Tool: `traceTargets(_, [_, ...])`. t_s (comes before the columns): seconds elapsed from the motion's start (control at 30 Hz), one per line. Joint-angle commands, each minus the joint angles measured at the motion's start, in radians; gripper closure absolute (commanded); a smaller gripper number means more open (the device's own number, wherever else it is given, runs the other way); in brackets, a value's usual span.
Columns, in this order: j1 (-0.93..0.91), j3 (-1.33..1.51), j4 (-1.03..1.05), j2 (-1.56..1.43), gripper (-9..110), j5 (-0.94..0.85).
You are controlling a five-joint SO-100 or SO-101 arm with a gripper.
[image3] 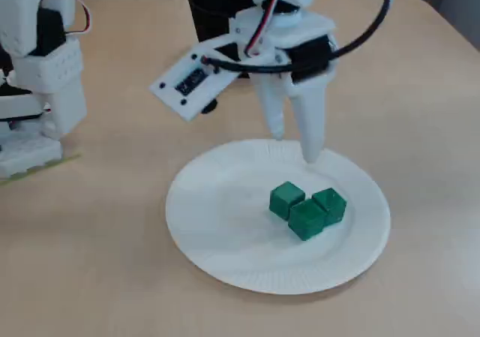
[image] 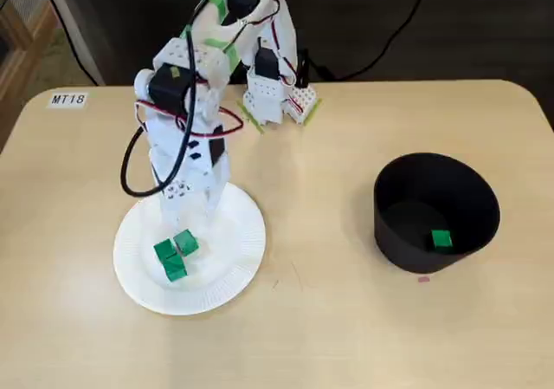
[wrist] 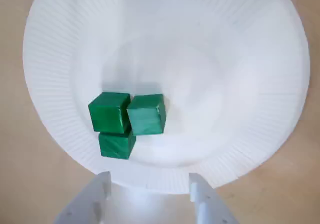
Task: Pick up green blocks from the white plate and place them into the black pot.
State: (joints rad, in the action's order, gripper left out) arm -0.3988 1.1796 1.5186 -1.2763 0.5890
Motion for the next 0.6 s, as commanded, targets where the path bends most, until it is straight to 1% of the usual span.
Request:
traceTargets(0.0, [-0.018, -0.132, 0.023, 0.063, 77, -0.04])
traceTargets(0.2, [-0.037, -0.359, 0.069, 0.249, 75, -0.103])
traceTargets(0.57, [-0.028, -0.385, 0.135, 0.293, 73, -0.11])
